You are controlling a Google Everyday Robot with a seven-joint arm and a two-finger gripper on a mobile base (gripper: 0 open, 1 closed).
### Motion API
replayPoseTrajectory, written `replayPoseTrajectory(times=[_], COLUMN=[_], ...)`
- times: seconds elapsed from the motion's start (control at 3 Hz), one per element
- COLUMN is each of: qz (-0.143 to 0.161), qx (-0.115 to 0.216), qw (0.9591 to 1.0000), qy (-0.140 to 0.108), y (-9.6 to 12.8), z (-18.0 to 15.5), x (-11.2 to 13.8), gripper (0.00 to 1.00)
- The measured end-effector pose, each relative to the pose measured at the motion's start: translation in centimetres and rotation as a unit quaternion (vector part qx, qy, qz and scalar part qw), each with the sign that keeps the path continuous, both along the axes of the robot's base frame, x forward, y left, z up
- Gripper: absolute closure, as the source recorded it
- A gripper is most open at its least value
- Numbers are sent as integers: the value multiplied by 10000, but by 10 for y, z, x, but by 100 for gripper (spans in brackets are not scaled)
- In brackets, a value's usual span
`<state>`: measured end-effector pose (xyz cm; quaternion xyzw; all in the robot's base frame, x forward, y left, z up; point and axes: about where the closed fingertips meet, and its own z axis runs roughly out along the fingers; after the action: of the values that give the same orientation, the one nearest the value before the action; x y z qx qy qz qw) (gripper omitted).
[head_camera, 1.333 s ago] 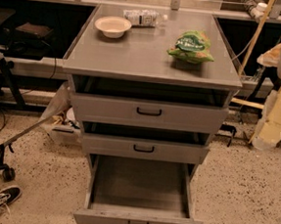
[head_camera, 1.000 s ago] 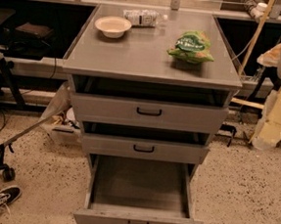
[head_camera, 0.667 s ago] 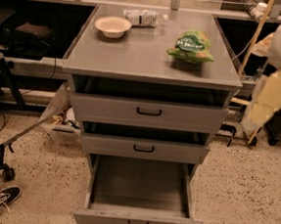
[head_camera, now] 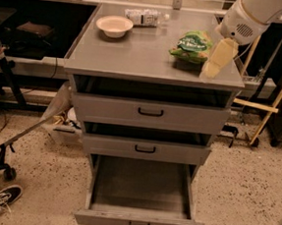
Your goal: Place green rice chip bag into bottom drawer
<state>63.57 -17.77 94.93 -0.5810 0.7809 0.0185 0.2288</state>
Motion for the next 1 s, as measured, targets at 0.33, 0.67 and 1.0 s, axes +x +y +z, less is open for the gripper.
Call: replayPoseTrajectory(times=[0.33,0.67,1.0], qz=[-258,-273,-270], qx=[277,351,348], qw=[9968,9949,9950], qy=[-700,-904,-892], y=[18,18,18], z=[34,51,50], x=[62,68,68], gripper=[0,0,0])
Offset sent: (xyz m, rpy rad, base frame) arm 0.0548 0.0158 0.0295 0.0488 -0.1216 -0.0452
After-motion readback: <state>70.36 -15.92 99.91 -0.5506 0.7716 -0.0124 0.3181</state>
